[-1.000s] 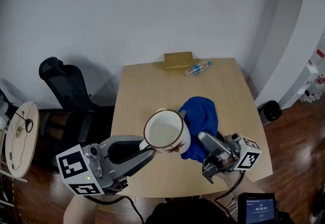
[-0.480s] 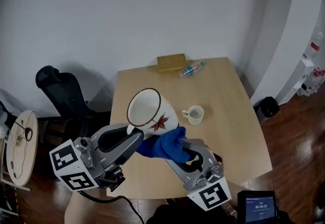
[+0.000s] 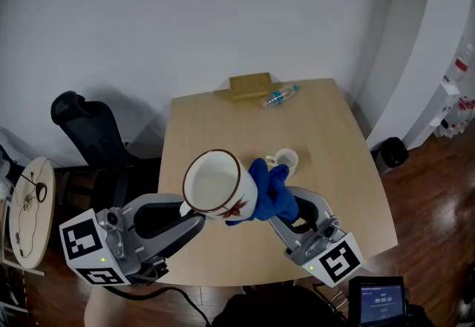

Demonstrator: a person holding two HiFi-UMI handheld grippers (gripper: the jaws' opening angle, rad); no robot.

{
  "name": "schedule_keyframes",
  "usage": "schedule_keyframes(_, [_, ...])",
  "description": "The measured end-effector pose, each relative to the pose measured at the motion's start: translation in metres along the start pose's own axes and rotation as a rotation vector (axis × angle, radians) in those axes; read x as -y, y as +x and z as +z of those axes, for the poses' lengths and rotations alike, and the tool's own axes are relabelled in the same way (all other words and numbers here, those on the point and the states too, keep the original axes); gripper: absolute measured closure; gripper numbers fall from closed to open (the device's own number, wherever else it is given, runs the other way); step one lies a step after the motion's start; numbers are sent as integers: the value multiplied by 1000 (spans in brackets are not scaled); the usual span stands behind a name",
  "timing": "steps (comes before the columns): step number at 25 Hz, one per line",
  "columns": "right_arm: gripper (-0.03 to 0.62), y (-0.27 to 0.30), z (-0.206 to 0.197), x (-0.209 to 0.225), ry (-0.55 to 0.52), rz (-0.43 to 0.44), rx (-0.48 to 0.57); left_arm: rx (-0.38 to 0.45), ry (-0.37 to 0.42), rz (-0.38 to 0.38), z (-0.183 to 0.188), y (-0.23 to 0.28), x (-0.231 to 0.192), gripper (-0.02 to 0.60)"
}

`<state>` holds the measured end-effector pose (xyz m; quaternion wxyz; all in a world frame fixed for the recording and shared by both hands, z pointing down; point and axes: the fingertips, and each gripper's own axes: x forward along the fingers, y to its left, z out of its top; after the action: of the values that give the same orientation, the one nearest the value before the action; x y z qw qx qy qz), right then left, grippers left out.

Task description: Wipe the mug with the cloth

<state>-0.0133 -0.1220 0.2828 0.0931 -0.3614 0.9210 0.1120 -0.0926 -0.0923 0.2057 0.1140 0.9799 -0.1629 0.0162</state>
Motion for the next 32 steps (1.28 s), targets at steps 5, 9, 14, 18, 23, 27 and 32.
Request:
schedule_keyframes(5, [488,12,-24,6,421,143,38,7,-12,-25,-8,2,9,520])
schedule_keyframes(9, [488,23,-39,-23,743,292,62,-3,15,8,-13,9,4,520])
schedule_keyframes(14, [488,23,-49,-54,750,364,12,-47,26,86,-25,7,-20,520])
schedule_keyframes(18, [490,12,-55,-62,696,389,-29,-76,2,135,-41,2,-34,520])
schedule_keyframes(23, [491,-7,-59,-41,649,339,-56,-108,-14,155,-58,2,-42,520])
schedule_keyframes(27, [491,-20,-64,-17,660,263,-52,-159,3,186,-77,4,-45,520])
schedule_keyframes(32, [491,-42,-68,27,634,94,-50,-240,8,276,-123,6,-50,520])
